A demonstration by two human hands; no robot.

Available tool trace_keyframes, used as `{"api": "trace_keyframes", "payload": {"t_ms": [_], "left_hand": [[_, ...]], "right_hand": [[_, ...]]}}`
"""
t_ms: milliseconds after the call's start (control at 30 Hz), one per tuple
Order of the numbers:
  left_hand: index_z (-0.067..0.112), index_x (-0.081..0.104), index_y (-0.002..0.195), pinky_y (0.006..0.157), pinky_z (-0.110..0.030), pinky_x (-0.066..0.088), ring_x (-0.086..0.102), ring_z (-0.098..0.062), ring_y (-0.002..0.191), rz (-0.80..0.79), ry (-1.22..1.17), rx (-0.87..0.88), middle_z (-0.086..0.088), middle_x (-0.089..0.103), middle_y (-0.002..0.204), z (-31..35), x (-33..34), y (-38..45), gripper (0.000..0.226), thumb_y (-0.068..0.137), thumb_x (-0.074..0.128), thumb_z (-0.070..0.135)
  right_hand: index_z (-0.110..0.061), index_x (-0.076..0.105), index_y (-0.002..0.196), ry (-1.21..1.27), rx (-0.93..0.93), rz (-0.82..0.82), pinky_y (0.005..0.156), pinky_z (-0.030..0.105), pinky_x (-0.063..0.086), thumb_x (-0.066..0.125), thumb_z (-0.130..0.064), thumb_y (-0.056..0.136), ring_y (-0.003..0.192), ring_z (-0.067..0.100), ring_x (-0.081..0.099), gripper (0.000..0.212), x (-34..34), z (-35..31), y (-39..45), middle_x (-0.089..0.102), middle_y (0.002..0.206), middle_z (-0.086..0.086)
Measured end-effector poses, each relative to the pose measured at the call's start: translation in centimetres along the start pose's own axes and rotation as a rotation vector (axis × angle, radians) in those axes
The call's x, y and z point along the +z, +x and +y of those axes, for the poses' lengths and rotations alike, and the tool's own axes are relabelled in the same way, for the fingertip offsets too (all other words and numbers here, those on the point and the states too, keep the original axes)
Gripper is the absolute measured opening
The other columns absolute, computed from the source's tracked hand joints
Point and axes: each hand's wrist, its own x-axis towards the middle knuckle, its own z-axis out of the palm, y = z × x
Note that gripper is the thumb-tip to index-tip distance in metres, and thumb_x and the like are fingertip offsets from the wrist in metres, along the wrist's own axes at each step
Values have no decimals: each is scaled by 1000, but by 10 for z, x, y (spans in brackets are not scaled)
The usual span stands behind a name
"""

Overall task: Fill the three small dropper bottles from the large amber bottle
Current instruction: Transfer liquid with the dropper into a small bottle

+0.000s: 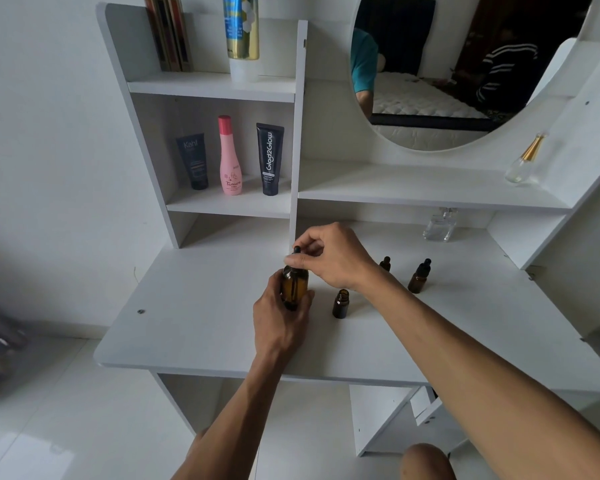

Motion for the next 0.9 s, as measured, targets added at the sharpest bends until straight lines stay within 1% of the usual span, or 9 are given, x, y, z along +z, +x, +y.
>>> {"api": "trace_keyframes", "payload": {"t_ms": [67,133,200,267,333,467,600,767,900], "left_hand": [[19,55,130,66,4,36,53,4,76,7,10,11,16,57,98,1,0,0,51,85,76,32],[18,55,131,66,5,35,53,-2,80,11,20,15,15,56,99,1,1,-1,52,85,76,32],[18,54,131,65,3,38,55,-6,83,11,23,9,14,57,99,-1,1,0,52,85,75,33],[19,54,130,65,2,37,56,-6,83,10,25,9,15,57,99,-2,1,0,52,85,75,35],[20,54,130,67,2,36,56,-5,84,9,26,12,16,57,100,-3,2,0,52,85,76,36],[20,54,130,66,2,37,56,-6,83,5,24,-1,15,57,99,-2,2,1,53,85,76,36],[21,54,131,69,0,37,60,-8,84,3,12,0,15,59,100,-5,2,1,53,84,76,37],[25,54,128,70,-9,44,64,-11,82,4,1,0,15,61,97,-6,3,1,51,84,75,38],[24,54,130,69,-3,39,62,-8,84,8,6,-5,13,63,101,-6,3,1,52,85,75,39]], "right_hand": [[-13,76,90,37,8,40,71,22,55,86,-32,78,75,12,72,24,3,3,0,76,79,-1],[-13,77,90,75,14,63,68,17,54,86,-31,79,77,13,73,23,5,4,-1,76,80,-1],[-13,77,93,103,22,81,64,8,48,86,-30,79,75,8,71,24,5,4,-3,76,82,-1],[-13,75,90,119,21,104,61,5,45,86,-28,78,69,2,68,22,5,3,-5,75,79,-3],[-14,75,85,125,7,120,61,8,48,86,-27,79,68,4,69,18,7,3,-5,75,77,-3],[-13,76,85,116,-18,130,68,17,55,85,-26,80,76,14,72,16,8,4,-3,76,81,2],[-13,76,88,81,-39,115,71,22,57,82,-24,83,77,13,71,14,9,5,-1,76,82,1],[-11,76,94,59,-65,80,76,21,56,75,-17,90,84,11,72,7,10,4,-2,76,88,0],[-14,76,97,76,-51,79,76,17,54,78,-22,87,86,9,71,12,10,5,-3,76,90,-1]]}}
